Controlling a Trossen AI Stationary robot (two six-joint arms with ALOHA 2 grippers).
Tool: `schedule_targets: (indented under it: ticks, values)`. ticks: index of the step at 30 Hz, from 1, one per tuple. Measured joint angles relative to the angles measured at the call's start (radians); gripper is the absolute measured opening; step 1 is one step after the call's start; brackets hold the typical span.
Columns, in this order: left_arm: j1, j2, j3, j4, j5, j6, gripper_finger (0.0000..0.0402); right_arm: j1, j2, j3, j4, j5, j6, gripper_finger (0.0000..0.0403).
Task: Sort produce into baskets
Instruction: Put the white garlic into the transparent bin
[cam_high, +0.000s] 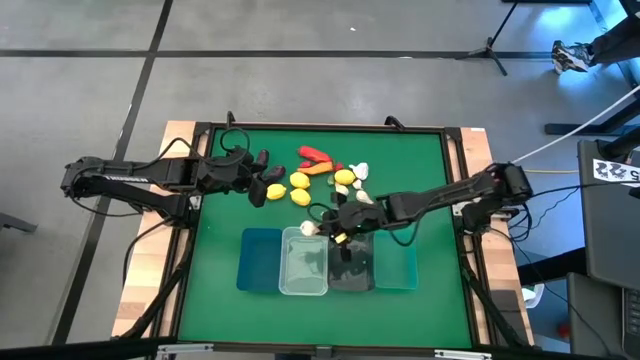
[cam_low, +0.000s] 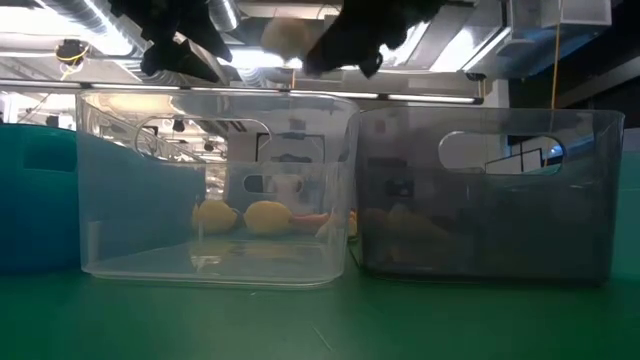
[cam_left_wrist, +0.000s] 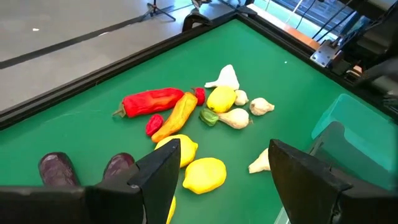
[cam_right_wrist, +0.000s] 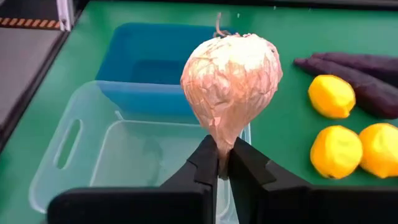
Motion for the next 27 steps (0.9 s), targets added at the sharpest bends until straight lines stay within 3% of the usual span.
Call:
schedule_targets:
  ticks: [12,19,27]
  values:
    - [0.000,0.000,0.000,0.005,-0.002,-0.005,0.0237,-0.019,0.147,0.001,0.031,-0.027,-0.005,0.0030]
    - [0.000,0.000,0.000,0.003,-0.002,-0.013,0.0237,-0.019,0.159,0.001,0.027,-0.027,-0.005,0.0034]
    - [0.000,0.000,0.000,0.002,-0.002,-0.018,0.0237,-0.024,0.159,0.001,0.002,-0.034,0.010,0.0113]
